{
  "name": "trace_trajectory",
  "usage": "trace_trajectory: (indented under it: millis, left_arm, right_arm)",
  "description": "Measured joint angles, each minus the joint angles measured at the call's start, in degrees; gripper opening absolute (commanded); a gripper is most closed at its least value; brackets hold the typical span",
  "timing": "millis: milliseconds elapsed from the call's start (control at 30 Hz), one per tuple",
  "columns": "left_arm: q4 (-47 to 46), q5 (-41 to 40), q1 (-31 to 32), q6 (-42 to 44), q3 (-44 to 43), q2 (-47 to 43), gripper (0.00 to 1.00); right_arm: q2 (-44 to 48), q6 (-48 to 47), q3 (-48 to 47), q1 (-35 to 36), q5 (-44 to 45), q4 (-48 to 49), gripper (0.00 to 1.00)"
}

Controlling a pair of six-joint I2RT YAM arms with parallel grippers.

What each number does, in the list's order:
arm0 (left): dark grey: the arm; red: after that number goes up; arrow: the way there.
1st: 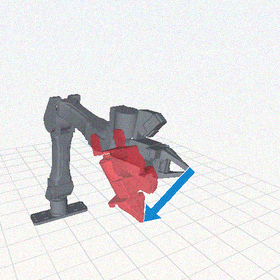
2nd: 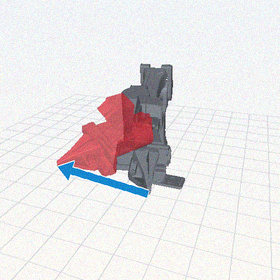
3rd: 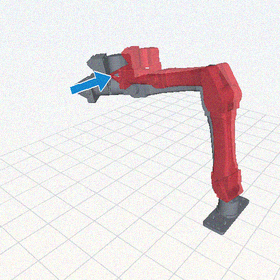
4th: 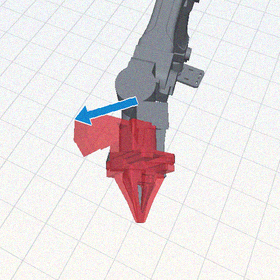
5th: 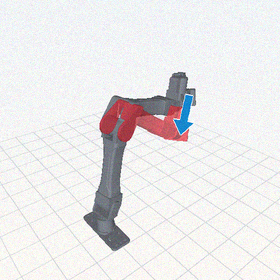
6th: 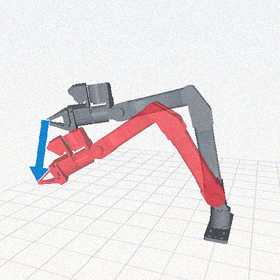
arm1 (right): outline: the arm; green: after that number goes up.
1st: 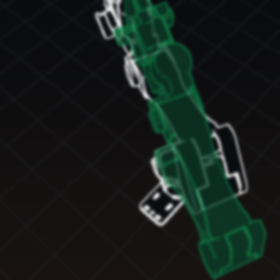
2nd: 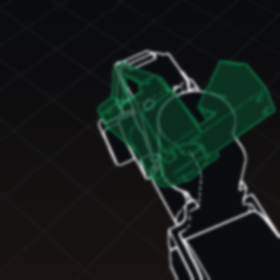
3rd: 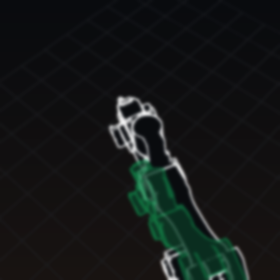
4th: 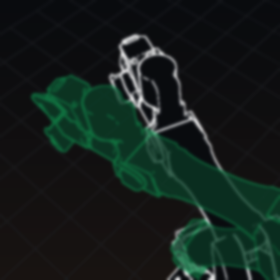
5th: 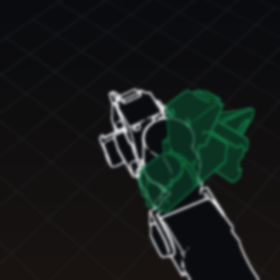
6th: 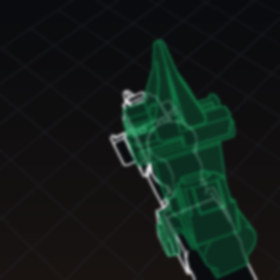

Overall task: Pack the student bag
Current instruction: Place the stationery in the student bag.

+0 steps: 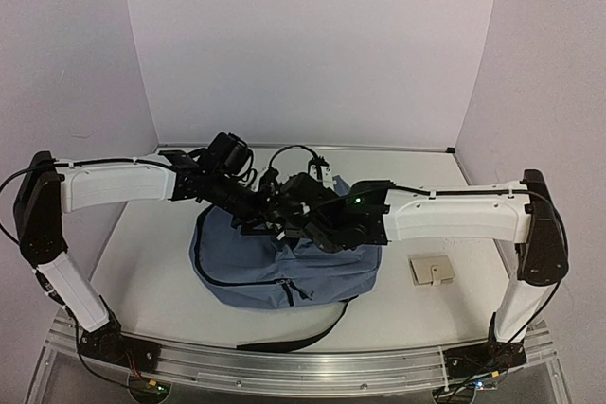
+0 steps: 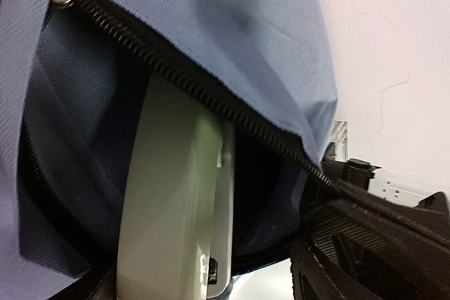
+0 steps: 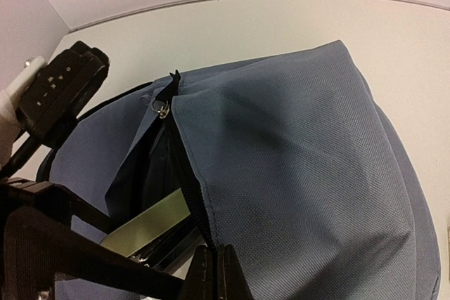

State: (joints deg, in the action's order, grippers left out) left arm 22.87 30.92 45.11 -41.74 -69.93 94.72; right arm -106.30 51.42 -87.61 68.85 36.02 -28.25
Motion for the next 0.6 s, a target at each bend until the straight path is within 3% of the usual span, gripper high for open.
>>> trace_trajectory:
  millis: [133,367,600]
  left_arm:
    - [2.5,-5.0,1.4,0.2,0.0,-1.0,0.70]
    - [4.9,-10.0,2.7,0.4,0.0,-1.2,0.45]
    - [3.8,-10.1,3.3,1.3,-0.3,1.1,0.37]
  right_arm:
    - [0.0,0.0,0.0,-0.2,-0.5,0.1,0.00]
    - [0.0,0.0,0.0,-0.6,-1.2,0.4,0.00]
    - [0.1,0.1,0.7,-1.1,-1.8,1.0,0.00]
